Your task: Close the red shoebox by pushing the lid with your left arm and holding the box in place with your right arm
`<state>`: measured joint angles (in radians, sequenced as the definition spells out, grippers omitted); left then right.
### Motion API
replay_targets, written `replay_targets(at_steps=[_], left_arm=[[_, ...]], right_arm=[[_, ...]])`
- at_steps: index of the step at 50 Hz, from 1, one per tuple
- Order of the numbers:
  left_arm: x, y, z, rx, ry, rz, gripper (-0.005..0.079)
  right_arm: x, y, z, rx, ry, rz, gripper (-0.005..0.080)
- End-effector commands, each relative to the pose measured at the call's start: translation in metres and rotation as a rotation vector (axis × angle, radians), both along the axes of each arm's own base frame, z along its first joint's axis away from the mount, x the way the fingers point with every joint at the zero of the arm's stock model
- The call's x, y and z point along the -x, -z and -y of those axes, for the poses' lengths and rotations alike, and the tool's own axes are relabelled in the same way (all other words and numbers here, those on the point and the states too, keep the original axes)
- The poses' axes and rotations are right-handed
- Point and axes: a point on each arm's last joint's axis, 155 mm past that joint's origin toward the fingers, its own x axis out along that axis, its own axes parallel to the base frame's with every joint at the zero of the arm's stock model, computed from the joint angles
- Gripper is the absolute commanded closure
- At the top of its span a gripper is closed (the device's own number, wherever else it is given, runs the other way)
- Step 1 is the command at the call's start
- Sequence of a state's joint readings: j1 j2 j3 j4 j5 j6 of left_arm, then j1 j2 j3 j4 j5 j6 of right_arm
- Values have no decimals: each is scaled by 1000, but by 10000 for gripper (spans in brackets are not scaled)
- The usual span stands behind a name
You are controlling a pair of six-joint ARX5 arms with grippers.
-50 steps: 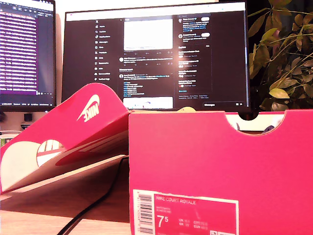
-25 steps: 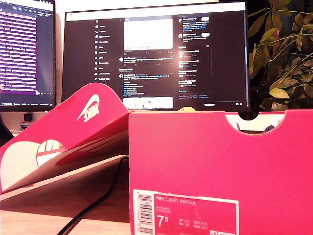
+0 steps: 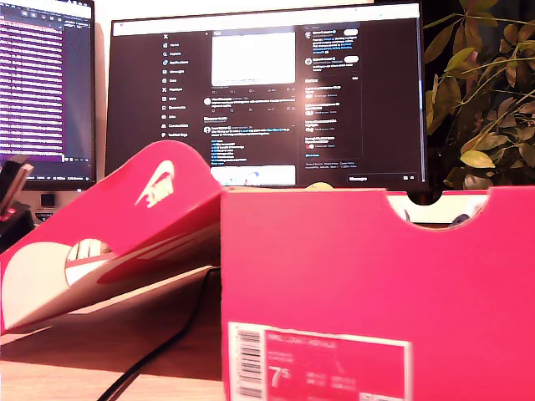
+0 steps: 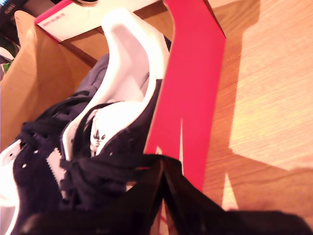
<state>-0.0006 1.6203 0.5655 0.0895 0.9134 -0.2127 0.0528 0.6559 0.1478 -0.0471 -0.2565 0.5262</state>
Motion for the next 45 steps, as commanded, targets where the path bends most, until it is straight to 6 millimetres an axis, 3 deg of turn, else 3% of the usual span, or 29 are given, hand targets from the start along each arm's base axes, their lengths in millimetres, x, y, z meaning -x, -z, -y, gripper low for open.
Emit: replay_targets(at_steps=[1,9,19,33,45], left_arm=[[1,-4,9,17,34,9,761],[-5,-14,12,35,48,34,761],[-21,-44,19,92,84,72,761],[-26,-105,30,185,157,137,761],[-13,-160,40,218,201,237,761]], right_arm=[[1,5,-2,-5,-13,-10,764],[0,8,-10,-26,-48,-23,764],[2,12,-13,-24,-70,-40,764],[3,12,-16,-26,-94,-36,764],[4,8,-22,-44,-123,-27,764]])
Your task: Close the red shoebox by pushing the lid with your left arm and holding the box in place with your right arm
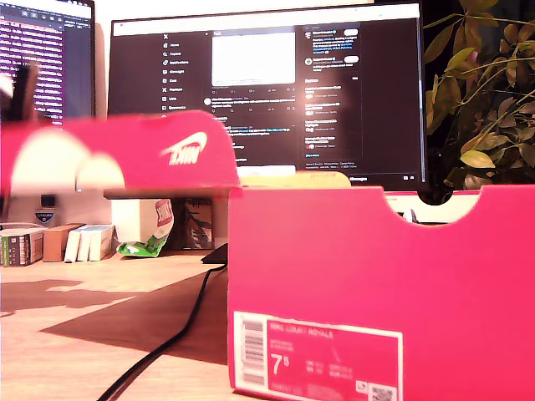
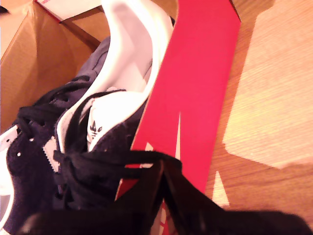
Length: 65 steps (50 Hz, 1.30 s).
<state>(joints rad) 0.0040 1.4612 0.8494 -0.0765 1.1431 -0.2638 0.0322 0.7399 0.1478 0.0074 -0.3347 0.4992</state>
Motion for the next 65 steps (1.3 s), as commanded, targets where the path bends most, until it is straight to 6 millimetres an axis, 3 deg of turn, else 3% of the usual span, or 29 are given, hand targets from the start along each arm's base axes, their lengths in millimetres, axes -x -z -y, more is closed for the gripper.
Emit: replay_targets(at_steps=[1,12,29,40,47,54,65], left_arm=[[18,-18,21,24,75,23,761],[39,-50,36,35,111,96,761],[59,-65,88,38,182,151,761],[74,-81,119,77,224,187,761],[79,-91,132,104,230,214,761],[83,-103,142,135,228,244,761],[94,-122,156,178,251,287,761]], right_arm=[[5,0,-15,-28,-67,-1,764],[1,-9,-18,-44,-83,41,764],[-5,-24,-28,-69,-99,101,764],[-3,-18,-34,-65,-115,76,764],[-6,-17,-36,-50,-118,84,764],[-15,-19,-23,-11,-59,116,764],[-15,-33,-37,-52,-128,167,764]])
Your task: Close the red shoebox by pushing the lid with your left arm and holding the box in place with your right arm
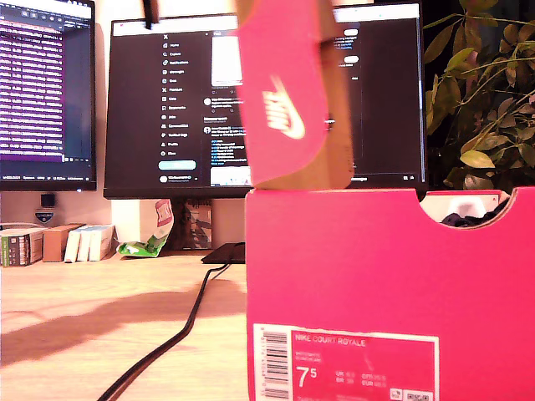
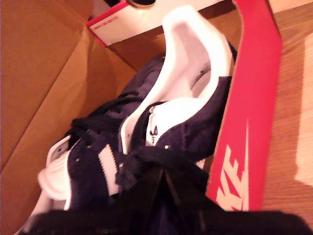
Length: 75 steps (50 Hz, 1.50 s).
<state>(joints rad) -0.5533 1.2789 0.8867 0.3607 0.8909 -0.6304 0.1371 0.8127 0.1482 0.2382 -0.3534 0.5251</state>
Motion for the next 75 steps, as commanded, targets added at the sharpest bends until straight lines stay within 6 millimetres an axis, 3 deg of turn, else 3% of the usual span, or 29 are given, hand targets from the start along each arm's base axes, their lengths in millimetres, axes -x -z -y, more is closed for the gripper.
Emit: replay_targets(at_steps=[1,10,13,17,18,21,27,31,34,39,45,58,65,70,75], left_arm=[[2,7,3,-4,4,-13,762],[7,5,8,-2,20,-10,761],[8,5,8,-2,23,-9,761],[9,5,9,-2,25,-10,761],[9,5,9,-2,27,-10,761],[11,5,10,-1,31,-16,761],[11,4,10,0,33,-20,761],[11,4,10,-1,34,-20,761],[11,5,10,-4,34,-18,761],[11,6,10,-8,33,-1,761],[9,7,9,-11,29,5,761],[8,22,6,-70,26,50,761],[6,27,5,-87,23,61,761],[4,31,2,-99,15,44,761],[-1,33,-3,-124,6,154,761]], right_arm=[[-1,-8,-5,-14,-27,41,764],[-16,-51,-8,-1,-49,190,764],[-28,-57,12,95,27,202,764],[-41,-59,54,336,151,183,764],[-44,-60,74,425,220,170,764],[-47,-76,111,574,340,154,764],[-52,-117,146,631,469,198,764],[-55,-132,140,550,449,217,764],[-57,-137,114,448,343,234,764],[-51,-128,67,283,141,201,764],[-40,-100,40,205,20,78,764],[-35,-34,29,259,-80,-138,764],[-36,-13,26,277,-113,-195,764],[-41,-16,25,283,-119,-167,764],[-52,-46,21,302,-134,-18,764]])
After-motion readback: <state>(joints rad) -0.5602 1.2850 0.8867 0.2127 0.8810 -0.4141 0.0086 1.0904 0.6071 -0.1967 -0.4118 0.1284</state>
